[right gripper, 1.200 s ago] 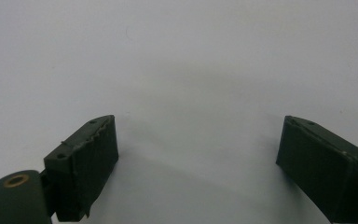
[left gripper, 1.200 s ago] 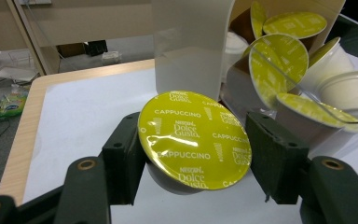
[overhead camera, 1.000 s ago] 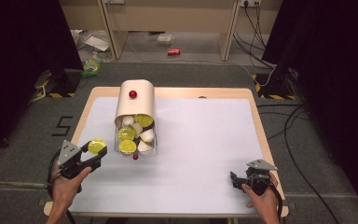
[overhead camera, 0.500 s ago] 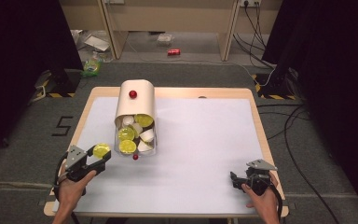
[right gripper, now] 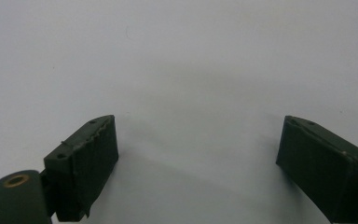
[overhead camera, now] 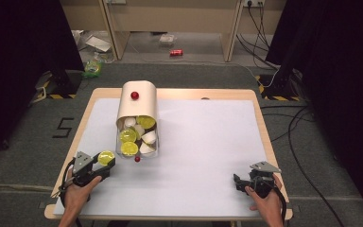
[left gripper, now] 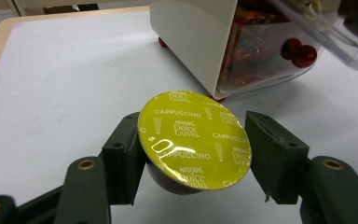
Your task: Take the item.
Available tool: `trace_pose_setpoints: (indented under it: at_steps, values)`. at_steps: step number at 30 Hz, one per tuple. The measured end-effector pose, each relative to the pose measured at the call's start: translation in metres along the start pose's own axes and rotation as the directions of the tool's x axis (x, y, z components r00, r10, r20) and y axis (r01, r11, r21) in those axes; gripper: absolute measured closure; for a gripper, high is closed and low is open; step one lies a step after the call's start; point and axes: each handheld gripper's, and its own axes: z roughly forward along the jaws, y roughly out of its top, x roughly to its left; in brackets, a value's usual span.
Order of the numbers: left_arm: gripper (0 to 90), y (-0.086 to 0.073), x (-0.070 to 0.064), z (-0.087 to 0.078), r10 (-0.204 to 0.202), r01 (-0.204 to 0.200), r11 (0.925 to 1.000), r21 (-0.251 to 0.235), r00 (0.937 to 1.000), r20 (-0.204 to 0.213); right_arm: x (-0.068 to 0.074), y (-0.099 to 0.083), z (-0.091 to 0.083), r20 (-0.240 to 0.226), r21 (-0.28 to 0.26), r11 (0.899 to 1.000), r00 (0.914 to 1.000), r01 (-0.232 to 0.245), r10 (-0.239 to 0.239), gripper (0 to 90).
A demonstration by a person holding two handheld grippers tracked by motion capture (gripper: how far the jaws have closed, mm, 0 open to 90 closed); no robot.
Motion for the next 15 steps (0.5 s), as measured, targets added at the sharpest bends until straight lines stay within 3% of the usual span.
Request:
trace_pose_setpoints:
  at_steps: [15]
  values:
    - [40.0,-0.0060,0.0019,0.0061,-0.012,0.011,0.9996,0.026,0.9999,0.003,0.0000,0.0000,0.0000,0.000,0.000,1.000,1.0000,0.000,0.000,12.7]
